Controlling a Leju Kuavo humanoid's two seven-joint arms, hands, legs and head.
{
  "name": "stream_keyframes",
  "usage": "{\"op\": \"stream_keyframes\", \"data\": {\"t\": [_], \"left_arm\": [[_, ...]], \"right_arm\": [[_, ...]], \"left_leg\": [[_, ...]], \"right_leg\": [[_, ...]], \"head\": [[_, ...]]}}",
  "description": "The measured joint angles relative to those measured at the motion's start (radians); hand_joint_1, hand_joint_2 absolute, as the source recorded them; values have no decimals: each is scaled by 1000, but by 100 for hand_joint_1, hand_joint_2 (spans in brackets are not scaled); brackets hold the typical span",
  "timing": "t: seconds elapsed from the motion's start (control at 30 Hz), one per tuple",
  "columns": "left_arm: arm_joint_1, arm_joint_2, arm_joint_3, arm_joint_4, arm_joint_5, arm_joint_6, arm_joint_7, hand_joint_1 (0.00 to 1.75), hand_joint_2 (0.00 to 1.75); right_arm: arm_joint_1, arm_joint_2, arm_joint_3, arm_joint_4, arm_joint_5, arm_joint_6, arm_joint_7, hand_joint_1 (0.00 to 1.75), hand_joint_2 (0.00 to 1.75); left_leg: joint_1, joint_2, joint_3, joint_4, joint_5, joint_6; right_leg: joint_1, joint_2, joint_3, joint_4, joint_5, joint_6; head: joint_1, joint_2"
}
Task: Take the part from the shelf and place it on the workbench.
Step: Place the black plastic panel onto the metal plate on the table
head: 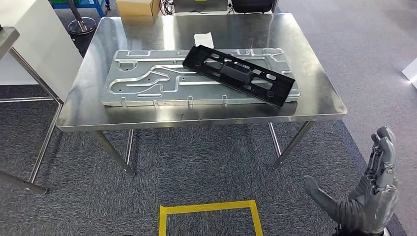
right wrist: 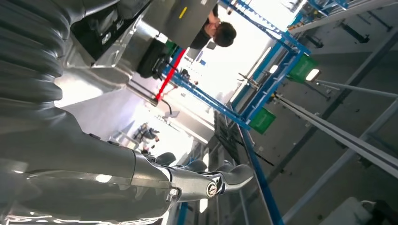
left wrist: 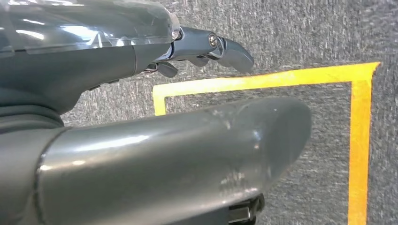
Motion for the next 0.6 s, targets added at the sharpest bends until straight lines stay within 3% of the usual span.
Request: {"op": "stream_keyframes", "data": {"t": [0.03, 0.1, 0.13, 0.2, 0.27, 0.3, 0.33, 0.37, 0.4, 0.47, 0.53, 0.6], "left_arm": [[-1, -1, 0, 0, 0, 0, 0, 0, 0], [0, -1, 0, 0, 0, 0, -1, 0, 0], [0, -1, 0, 0, 0, 0, -1, 0, 0], [1, -1, 1, 0, 0, 0, -1, 0, 0], [2, -1, 1, 0, 0, 0, -1, 0, 0], [2, -1, 1, 0, 0, 0, -1, 0, 0], [2, -1, 1, 0, 0, 0, 0, 0, 0], [1, -1, 1, 0, -2, 1, 0, 0, 0], [1, -1, 1, 0, -5, 1, 2, 0, 0], [-1, -2, 0, 0, -13, 5, 5, 0, 0], [-6, -8, -1, 0, -18, 15, 10, 0, 0], [-8, -16, -2, 0, -19, 26, 12, 0, 0]], "right_arm": [[-2, 2, 1, 1, -6, 3, 0, 0, 175], [-4, 6, 4, 4, -12, 5, 0, 0, 175], [-5, 8, 5, 6, -13, 6, 0, 0, 175], [-6, 12, 7, 9, -14, 8, 0, 0, 175], [-6, 16, 10, 11, -16, 12, 0, 0, 175], [-6, 18, 11, 12, -19, 14, 0, 0, 175], [-5, 20, 12, 14, -24, 17, 0, 0, 175], [-5, 23, 13, 16, -31, 21, 0, 0, 131], [-4, 27, 14, 18, -38, 24, 0, 0, 87], [0, 38, 19, 23, -51, 31, -2, 0, 0], [4, 54, 25, 29, -66, 39, -5, 0, 0], [7, 72, 33, 39, -88, 48, -9, 0, 0]], "left_leg": [[1, 0, -3, -1, 9, -6], [4, -1, -8, -3, 21, -19], [5, -3, -14, 6, 8, -25], [8, -6, -37, 76, -74, -35], [13, -6, -64, 198, -167, -44], [16, -6, -67, 249, -183, -48], [19, -6, -59, 275, -175, -51], [21, -6, -35, 267, -148, -54], [23, -6, 5, 226, -117, -56], [23, -7, 108, 85, -110, -54], [18, -8, 163, -7, -137, -43], [15, -7, 158, -19, -130, -25]], "right_leg": [[5, 0, 18, -35, -9, -6], [6, -3, 14, -54, 5, -14], [4, -5, 6, -58, 16, -20], [-1, -10, -17, -63, 42, -31], [-1, -11, -50, -58, 65, -36], [-1, -11, -68, -53, 76, -34], [-1, -12, -88, -48, 87, -32], [-2, -12, -108, -40, 97, -29], [-4, -12, -128, -31, 105, -25], [-5, -13, -159, -11, 119, -15], [-5, -14, -172, 0, 133, -2], [-7, -15, -175, -2, 148, 12]], "head": [[0, 0], [2, 0], [2, 0], [-1, 0], [-3, 0], [-3, 0], [-3, 0], [-3, 0], [-3, 0], [-3, 0], [-3, 0], [-5, 0]]}}
